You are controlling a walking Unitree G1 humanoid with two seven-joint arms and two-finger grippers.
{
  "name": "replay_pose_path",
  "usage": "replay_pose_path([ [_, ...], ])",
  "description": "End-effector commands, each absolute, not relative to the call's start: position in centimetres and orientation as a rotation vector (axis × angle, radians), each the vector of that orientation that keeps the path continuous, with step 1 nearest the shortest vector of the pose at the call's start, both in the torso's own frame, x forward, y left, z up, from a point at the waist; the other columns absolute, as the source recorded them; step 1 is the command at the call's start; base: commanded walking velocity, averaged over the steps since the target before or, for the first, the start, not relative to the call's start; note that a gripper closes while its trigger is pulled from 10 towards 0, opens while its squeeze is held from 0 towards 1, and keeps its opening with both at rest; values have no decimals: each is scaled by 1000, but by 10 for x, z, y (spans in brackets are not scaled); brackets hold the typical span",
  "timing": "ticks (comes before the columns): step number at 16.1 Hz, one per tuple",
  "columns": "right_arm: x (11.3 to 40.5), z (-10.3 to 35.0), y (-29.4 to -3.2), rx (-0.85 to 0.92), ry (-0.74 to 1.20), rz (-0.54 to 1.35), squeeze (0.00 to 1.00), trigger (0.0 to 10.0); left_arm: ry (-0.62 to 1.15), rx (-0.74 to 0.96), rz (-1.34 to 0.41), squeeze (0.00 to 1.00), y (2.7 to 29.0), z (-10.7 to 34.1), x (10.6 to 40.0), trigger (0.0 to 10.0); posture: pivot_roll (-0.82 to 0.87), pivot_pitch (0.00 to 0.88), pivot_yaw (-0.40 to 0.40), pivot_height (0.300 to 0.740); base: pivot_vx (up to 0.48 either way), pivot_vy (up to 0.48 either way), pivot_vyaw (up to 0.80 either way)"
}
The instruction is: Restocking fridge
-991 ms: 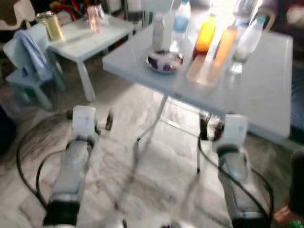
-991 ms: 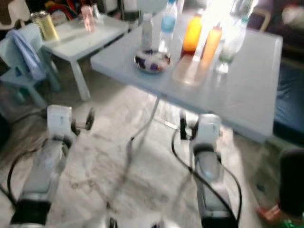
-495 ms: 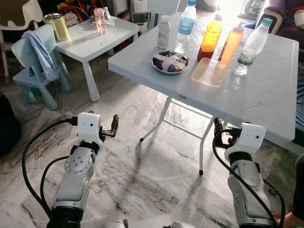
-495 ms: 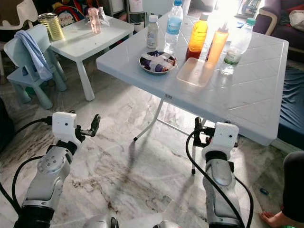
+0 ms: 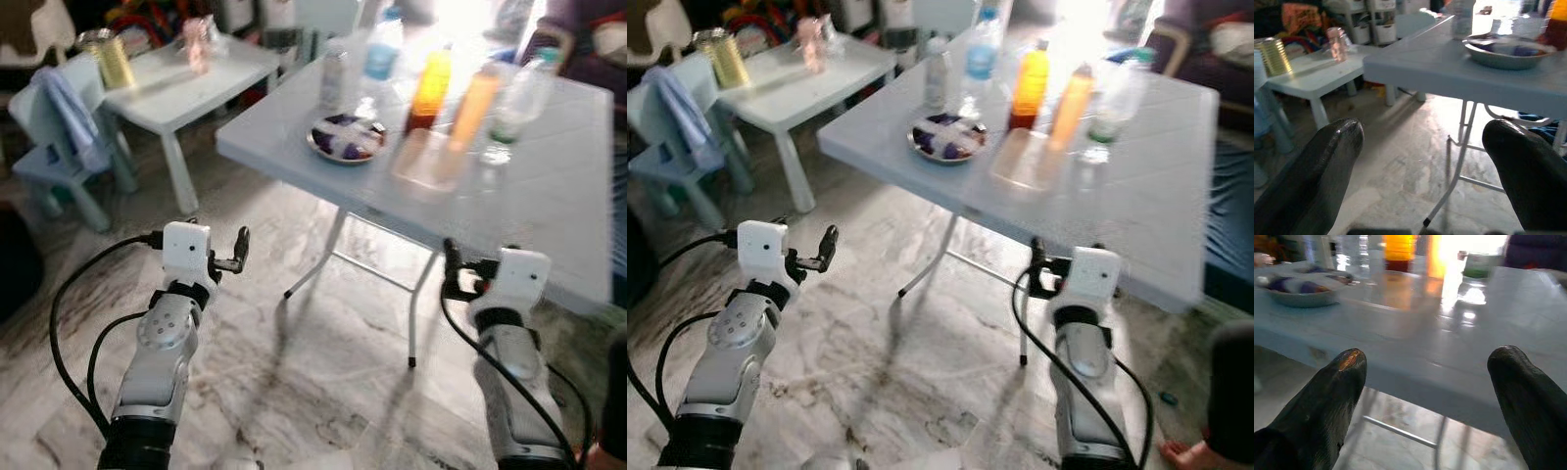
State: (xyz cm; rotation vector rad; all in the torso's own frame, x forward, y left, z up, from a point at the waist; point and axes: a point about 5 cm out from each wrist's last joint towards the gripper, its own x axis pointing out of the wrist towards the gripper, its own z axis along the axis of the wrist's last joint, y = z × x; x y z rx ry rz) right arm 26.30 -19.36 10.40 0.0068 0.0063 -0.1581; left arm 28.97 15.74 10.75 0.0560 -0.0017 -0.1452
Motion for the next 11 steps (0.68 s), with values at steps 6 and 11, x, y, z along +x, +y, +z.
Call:
replay_pose_path([
  [6,269,117,-186,-41,-53,-121,0,10000,-46,29,-183,0,141,115,286,10000,55,42,-29,740,363,0,0],
  [11,268,119,-183,-27,-61,-118,0,10000,-64,36,-167,0,144,119,287,10000,59,39,-43,740,0,0,0],
])
